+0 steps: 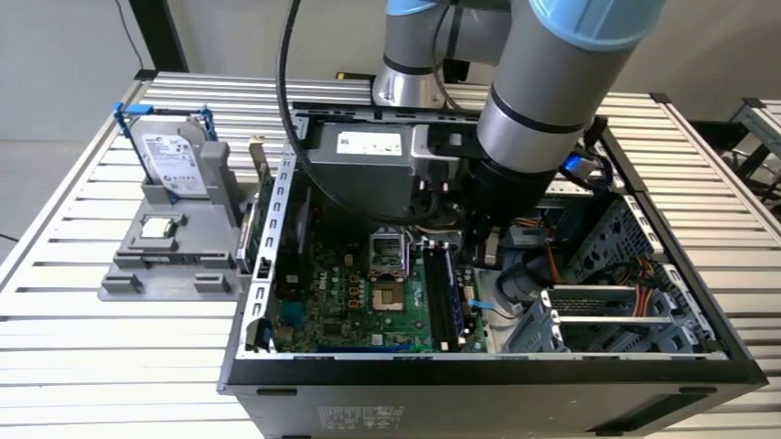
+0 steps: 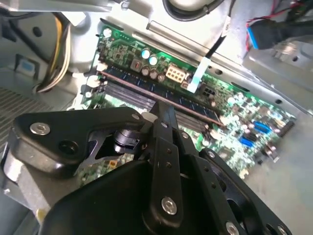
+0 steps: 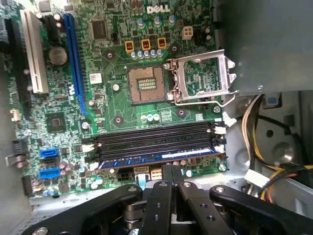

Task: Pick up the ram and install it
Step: 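Press down the ram until it locks into place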

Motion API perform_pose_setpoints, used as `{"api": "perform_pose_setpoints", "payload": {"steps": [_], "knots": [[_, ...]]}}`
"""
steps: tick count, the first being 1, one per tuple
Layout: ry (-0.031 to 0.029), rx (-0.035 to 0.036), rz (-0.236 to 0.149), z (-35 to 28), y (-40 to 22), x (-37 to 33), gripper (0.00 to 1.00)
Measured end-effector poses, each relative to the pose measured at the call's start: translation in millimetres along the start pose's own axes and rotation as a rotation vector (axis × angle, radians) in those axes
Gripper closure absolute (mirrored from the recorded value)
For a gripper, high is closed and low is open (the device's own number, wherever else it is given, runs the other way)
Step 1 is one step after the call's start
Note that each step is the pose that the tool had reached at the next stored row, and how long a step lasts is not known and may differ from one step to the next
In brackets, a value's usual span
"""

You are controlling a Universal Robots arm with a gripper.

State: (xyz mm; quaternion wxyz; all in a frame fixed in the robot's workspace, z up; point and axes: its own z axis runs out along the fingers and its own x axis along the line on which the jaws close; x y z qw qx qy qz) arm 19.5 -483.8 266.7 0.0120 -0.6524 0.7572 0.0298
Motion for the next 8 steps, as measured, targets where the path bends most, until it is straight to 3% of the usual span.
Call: {"api": "perform_pose_setpoints", "payload": {"steps": [1, 8], "knots": [[-0.0001, 0.0001, 0.000, -3.2, 0.1, 0.0, 1.00], [-0.0002, 0.0000, 0.000, -3.3, 0.0, 0.0, 1.00]]}}
